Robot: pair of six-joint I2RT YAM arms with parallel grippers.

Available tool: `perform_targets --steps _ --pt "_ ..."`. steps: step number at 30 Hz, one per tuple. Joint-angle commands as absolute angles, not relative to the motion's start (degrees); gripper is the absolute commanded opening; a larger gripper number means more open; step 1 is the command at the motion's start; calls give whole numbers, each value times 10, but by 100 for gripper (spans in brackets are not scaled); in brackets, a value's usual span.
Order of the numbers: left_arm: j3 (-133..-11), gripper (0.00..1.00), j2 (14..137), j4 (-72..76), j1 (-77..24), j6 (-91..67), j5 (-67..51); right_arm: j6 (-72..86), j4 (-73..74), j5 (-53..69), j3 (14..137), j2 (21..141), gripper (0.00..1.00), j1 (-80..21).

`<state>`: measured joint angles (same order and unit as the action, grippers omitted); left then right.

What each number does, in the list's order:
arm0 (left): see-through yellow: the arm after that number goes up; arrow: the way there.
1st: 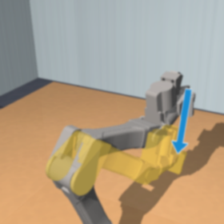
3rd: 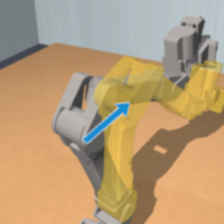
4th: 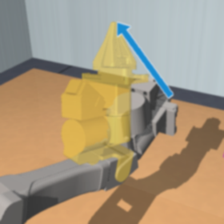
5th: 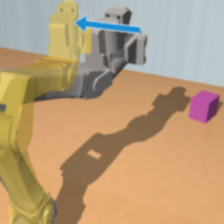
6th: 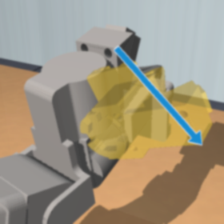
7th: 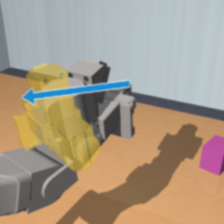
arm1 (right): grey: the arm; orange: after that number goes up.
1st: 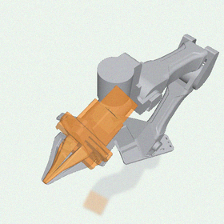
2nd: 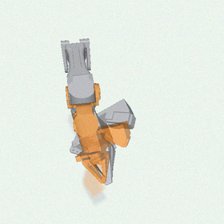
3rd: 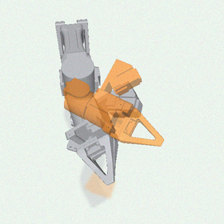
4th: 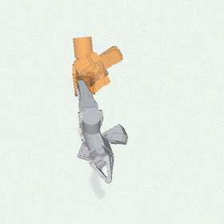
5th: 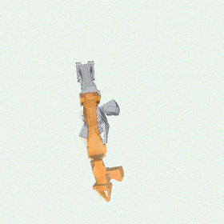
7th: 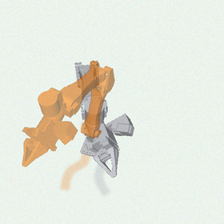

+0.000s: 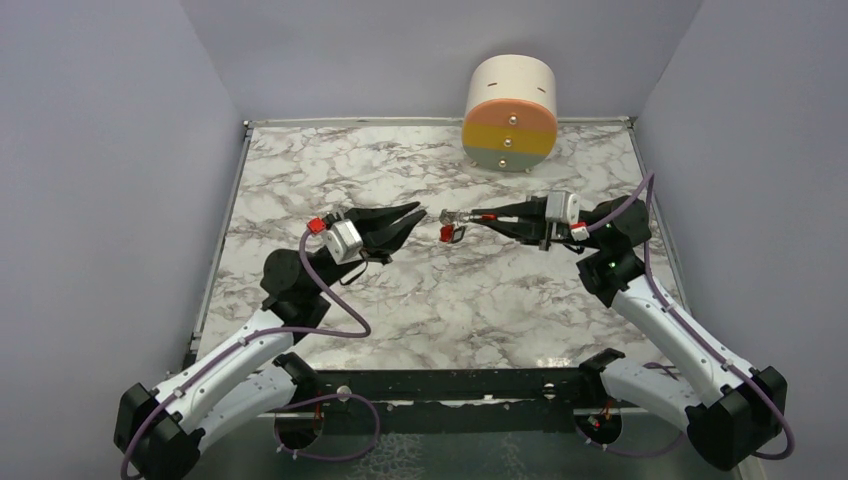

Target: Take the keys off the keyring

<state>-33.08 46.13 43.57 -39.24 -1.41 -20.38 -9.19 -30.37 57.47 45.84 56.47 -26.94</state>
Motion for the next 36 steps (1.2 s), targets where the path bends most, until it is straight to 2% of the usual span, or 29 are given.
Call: perform_targets --steps 1,19,36 --pt "-354 22 491 545 -394 -49 -296 -69 -339 601 475 564 2 -271" --pt "-381 22 556 553 -394 -66 -396 -51 -354 611 476 560 2 -272" --pt "-374 21 563 594 -394 -87 -411 -34 -369 631 474 578 2 -272"
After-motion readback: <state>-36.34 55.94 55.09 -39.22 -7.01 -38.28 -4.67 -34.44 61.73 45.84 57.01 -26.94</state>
